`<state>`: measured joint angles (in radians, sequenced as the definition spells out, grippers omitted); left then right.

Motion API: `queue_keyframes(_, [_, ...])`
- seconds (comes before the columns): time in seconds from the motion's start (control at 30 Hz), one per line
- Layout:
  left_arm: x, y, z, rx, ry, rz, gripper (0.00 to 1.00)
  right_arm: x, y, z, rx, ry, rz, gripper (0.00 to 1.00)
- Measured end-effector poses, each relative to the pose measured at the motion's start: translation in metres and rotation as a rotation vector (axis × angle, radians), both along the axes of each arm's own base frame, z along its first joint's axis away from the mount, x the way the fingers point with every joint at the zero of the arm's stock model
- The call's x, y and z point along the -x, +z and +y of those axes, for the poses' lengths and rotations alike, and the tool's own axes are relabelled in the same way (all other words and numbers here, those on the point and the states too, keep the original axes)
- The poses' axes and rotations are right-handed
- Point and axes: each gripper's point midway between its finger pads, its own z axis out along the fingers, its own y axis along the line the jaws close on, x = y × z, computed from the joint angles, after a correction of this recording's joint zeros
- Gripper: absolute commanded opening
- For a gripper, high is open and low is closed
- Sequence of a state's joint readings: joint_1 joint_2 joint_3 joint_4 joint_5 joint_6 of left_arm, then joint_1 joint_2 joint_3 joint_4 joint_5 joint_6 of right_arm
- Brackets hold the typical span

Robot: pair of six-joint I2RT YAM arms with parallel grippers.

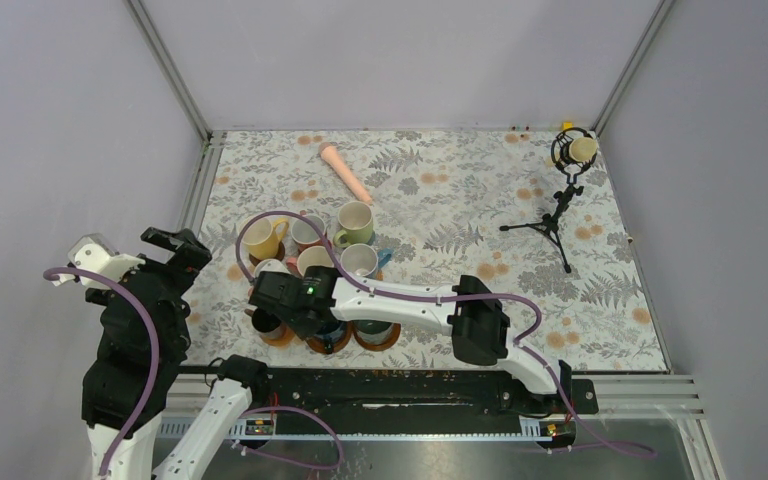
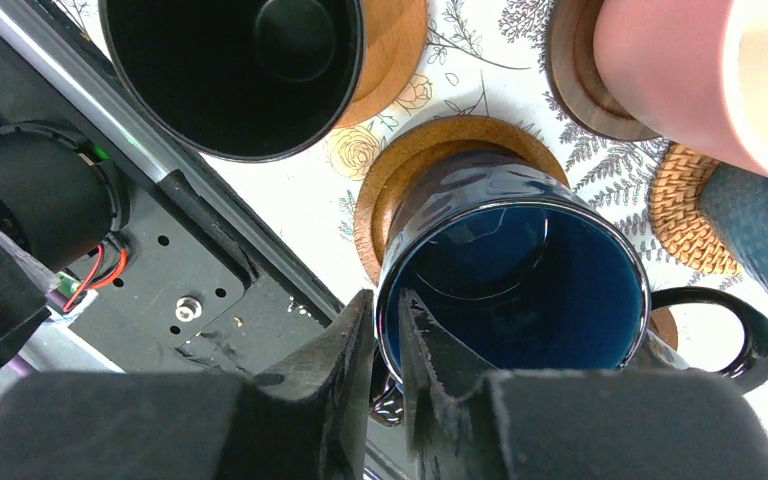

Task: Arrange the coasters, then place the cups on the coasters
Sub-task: Place the cup on the coaster, then reset both arms

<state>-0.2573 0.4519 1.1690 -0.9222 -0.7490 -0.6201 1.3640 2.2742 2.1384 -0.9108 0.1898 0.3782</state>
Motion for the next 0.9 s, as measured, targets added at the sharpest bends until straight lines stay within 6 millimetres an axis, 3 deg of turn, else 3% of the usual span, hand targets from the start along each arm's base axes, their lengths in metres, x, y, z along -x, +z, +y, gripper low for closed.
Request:
queue_keyframes(0.27, [-0.001, 0.001, -0.001, 0.001, -0.004, -0.003, 0.99, 0.0, 0.004, 0.003, -0.016, 0.004, -0.006, 0.37])
queue_keyframes(0.37, [-0.001, 0.001, -0.001, 0.001, -0.008, -0.003, 0.99, -0.002, 0.017, 0.002, -0.036, 0.012, -0.024, 0.41])
queue_keyframes(0.6, [-0.006, 0.005, -0.01, 0.0, -0.061, -0.018, 0.99, -0.022, 0.097, -0.025, -0.141, -0.014, -0.174, 0.45])
queue_keyframes(0.7, [-0.015, 0.005, -0.024, -0.003, -0.142, -0.026, 0.99, -0.034, 0.129, -0.053, -0.19, -0.054, -0.234, 0.55])
queue_keyframes(0.77, [-0.024, 0.003, -0.04, -0.008, -0.229, -0.024, 0.99, -0.049, 0.147, -0.087, -0.221, -0.108, -0.283, 0.61])
queue_keyframes(0.83, [-0.036, -0.004, -0.061, -0.013, -0.337, -0.009, 0.99, -0.066, 0.159, -0.132, -0.24, -0.19, -0.341, 0.76])
queue_keyframes(0.87, [-0.042, -0.009, -0.071, -0.015, -0.387, 0.004, 0.99, -0.075, 0.165, -0.157, -0.252, -0.237, -0.377, 0.9])
queue_keyframes(0.9, [-0.048, -0.015, -0.082, -0.014, -0.446, 0.02, 0.99, -0.081, 0.17, -0.179, -0.266, -0.281, -0.413, 0.98])
